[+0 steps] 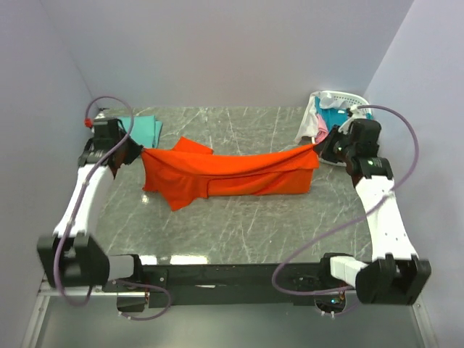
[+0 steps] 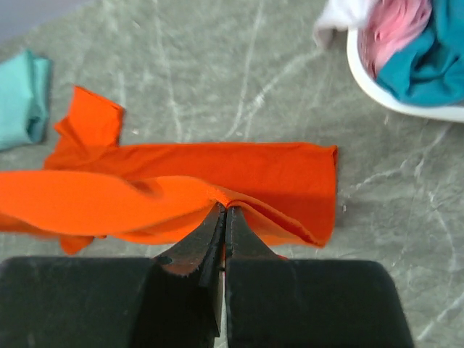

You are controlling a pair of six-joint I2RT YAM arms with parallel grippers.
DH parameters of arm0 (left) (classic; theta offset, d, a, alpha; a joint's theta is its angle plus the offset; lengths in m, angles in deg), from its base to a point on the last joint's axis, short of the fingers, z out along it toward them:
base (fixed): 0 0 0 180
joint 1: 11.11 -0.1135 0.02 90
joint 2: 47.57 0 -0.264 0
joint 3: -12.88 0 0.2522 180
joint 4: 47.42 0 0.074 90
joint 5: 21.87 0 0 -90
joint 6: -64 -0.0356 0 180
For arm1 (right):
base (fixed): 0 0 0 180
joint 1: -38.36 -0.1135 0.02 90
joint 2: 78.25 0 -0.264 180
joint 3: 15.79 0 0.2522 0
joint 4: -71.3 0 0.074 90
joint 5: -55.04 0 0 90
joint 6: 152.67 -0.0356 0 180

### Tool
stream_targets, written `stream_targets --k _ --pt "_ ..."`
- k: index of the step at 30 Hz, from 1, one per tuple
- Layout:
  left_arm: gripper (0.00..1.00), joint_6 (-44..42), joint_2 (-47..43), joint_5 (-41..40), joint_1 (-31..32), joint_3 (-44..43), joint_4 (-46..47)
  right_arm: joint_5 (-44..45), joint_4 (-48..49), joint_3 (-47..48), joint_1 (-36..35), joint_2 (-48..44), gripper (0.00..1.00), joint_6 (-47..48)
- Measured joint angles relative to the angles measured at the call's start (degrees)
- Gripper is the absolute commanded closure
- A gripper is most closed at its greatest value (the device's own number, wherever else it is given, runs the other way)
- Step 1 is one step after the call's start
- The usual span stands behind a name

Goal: Fold and stack the t-shirts
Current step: Flatten the tshirt out

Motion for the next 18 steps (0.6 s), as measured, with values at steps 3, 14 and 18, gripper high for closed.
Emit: stream_targets --k 3,14,18 --pt "0.97 0.0 10.3 0.0 0.0 0.0 2.4 -0.1 2.6 -2.1 0.1 5.9 1.0 -0.2" --pt "0.01 -0.9 31.9 2.6 0.0 -7.0 4.7 4.5 4.5 -0.8 0.1 23.7 0.64 -1.4" --pt "0.01 -0.8 26.8 2.6 0.0 -6.1 5.2 6.3 5.0 0.5 0.1 23.5 0.3 -1.7"
